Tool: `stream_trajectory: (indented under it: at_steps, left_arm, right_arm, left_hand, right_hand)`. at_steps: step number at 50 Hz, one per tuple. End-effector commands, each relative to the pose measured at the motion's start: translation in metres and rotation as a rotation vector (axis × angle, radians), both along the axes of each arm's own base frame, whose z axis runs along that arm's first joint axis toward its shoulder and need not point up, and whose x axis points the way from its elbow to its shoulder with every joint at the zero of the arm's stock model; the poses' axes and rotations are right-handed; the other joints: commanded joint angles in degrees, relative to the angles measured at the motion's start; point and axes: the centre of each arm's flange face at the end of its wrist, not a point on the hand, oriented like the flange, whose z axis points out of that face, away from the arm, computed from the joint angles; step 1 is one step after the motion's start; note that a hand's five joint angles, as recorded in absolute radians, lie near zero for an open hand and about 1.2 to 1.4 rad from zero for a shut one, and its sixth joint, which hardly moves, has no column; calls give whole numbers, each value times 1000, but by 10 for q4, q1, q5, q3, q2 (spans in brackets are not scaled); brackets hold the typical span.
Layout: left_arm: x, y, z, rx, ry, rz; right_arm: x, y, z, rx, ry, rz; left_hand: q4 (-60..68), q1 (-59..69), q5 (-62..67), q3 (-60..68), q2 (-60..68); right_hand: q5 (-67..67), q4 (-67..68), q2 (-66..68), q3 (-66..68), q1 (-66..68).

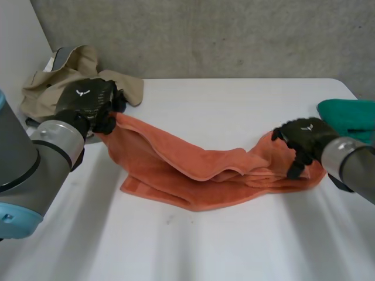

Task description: Fold the laundry.

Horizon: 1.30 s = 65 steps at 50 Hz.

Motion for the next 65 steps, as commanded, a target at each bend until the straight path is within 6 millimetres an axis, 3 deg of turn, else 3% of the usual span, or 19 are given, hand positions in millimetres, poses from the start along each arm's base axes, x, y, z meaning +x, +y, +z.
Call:
stream_trajectory:
  at_steps: [1, 12, 17, 18, 20, 22, 26, 27, 29, 30, 33, 34, 39, 43, 49, 53, 58, 61, 65]
  left_arm:
    - [1, 4, -1, -5, 3, -2]
    - [1, 6, -4, 0, -1, -5]
    - [2, 5, -5, 1, -3, 0]
    - [2, 5, -4, -2, -2, 1]
    - [3, 4, -4, -2, -3, 3]
    - [3, 4, -2, -6, -1, 4]
    - [5, 4, 13, -51, 14, 9]
    - [6, 5, 25, -85, 23, 12]
    - [9, 5, 42, -137, 31, 22]
    - [11, 5, 50, -164, 33, 28]
    - [20, 6, 83, -270, 15, 57]
    - [23, 7, 91, -296, 7, 65]
    - [32, 21, 128, -401, -72, 86]
    - [31, 26, 134, -398, -152, 53]
    - [26, 24, 120, -349, -219, 9]
    - [21, 8, 92, -263, -251, -6]
    - [9, -25, 29, -85, -315, -41]
    - [1, -51, -1, -35, -348, -48]
    - [-15, -87, 7, -164, -357, -36]
  right_arm:
    - [-17, -3, -26, -46, 35, 4]
    - [-12, -44, -78, -76, 138, 76]
    - [-10, -55, -88, -68, 142, 78]
    - [-10, -56, -89, -70, 143, 79]
    - [-10, -60, -84, -87, 139, 77]
    - [-10, -62, -78, -106, 130, 70]
    - [-17, -66, -46, -190, 121, 37]
    - [-23, -67, -14, -267, 115, 10]
    - [-27, -61, 18, -345, 113, -2]
    - [-31, -52, 50, -409, 115, -16]
    - [-36, -35, 93, -471, 109, -27]
    - [-42, -25, 119, -499, 111, -40]
    - [-67, -7, 167, -501, 137, -111]
    - [-77, 6, 192, -492, 189, -124]
    - [-73, 15, 177, -361, 228, -40]
    - [-69, 8, 127, -147, 269, 39]
    - [-56, -2, 95, -45, 271, 100]
    - [-45, -21, 74, -10, 239, 113]
    - [-27, -54, 68, -129, 183, 72]
  left_hand:
    - [114, 159, 137, 116, 114]
    - [114, 159, 137, 116, 114]
    - [114, 159, 137, 116, 114]
    - [114, 159, 137, 116, 114]
    - [114, 159, 137, 116, 114]
    - [114, 159, 137, 116, 114]
    - [114, 159, 137, 116, 114]
    - [114, 159, 137, 116, 114]
    - [114, 159, 137, 116, 114]
    - [114, 159, 137, 116, 114]
    - [114, 159, 137, 116, 114]
    - [114, 159, 137, 116, 114]
    - [114, 159, 137, 116, 114]
    - [114, 159, 137, 116, 114]
    - [114, 159, 137, 116, 114]
    - [114, 159, 137, 116, 114]
    - [114, 159, 137, 116, 114]
    - [114, 159, 137, 116, 114]
    - [114, 159, 137, 116, 114]
  right_hand:
    - [70, 74, 85, 82, 87]
    - [164, 168, 179, 176, 181]
    - [223, 227, 238, 235, 240]
    - [250, 253, 265, 261, 267]
    - [543, 546, 558, 554, 560]
    - [544, 547, 559, 555, 561]
    - [544, 547, 559, 555, 561]
    - [544, 547, 559, 555, 561]
    - [544, 547, 559, 555, 561]
    - [544, 547, 559, 555, 561]
    - [544, 547, 559, 555, 561]
    - [544, 547, 559, 555, 561]
    - [544, 547, 559, 555, 561]
    - [544, 547, 559, 555, 561]
    - [544, 547, 559, 555, 561]
    - [544, 547, 559, 555, 561]
    - [544, 547, 559, 555, 561]
    - [544, 547, 559, 555, 561]
    - [544, 547, 559, 555, 561]
